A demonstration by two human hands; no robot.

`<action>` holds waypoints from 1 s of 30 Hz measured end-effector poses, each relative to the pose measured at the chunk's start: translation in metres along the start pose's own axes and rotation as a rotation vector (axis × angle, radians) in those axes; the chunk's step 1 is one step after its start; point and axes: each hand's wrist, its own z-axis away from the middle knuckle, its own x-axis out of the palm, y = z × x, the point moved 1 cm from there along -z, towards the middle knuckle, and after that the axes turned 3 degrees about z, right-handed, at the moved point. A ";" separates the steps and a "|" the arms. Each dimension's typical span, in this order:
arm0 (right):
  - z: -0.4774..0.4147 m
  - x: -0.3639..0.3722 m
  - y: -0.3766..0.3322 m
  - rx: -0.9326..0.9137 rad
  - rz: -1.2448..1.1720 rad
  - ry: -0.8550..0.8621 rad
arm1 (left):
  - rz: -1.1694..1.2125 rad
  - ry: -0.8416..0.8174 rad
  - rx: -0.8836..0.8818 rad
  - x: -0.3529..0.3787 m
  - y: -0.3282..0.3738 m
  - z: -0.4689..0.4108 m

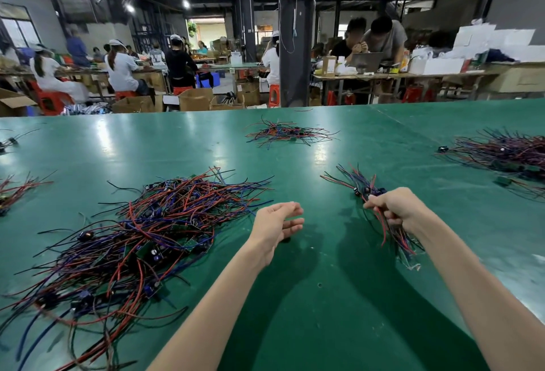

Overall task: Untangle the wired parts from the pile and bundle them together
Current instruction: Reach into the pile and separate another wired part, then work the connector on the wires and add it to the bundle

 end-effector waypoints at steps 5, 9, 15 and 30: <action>-0.001 -0.014 0.005 0.018 0.246 0.097 | -0.017 -0.004 0.008 -0.001 0.000 0.001; 0.001 -0.017 0.008 -0.033 0.598 0.272 | -0.041 -0.010 0.016 0.000 -0.002 0.002; 0.016 -0.007 0.003 -0.024 0.789 0.427 | -0.138 -0.013 0.038 0.002 -0.004 0.001; 0.053 0.086 0.012 -0.727 1.056 0.366 | -1.761 0.777 0.000 -0.080 0.052 -0.004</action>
